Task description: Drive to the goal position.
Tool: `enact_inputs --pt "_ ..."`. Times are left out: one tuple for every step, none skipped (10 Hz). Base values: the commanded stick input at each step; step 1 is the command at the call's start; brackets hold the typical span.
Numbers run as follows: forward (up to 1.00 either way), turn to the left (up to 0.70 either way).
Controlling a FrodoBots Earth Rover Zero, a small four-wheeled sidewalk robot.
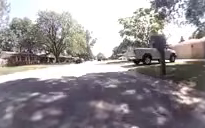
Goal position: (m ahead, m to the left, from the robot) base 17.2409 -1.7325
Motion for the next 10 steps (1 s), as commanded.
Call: enact_inputs --pt "0.50 0.00" --pt "0.50 0.00" --pt "0.50 0.00" --pt "0.50 0.00" --pt "0.50 0.00" --pt "0.50 0.00" --pt "0.50 0.00" --pt "0.50 0.00" --pt "0.50 0.00" --pt "0.50 0.00"
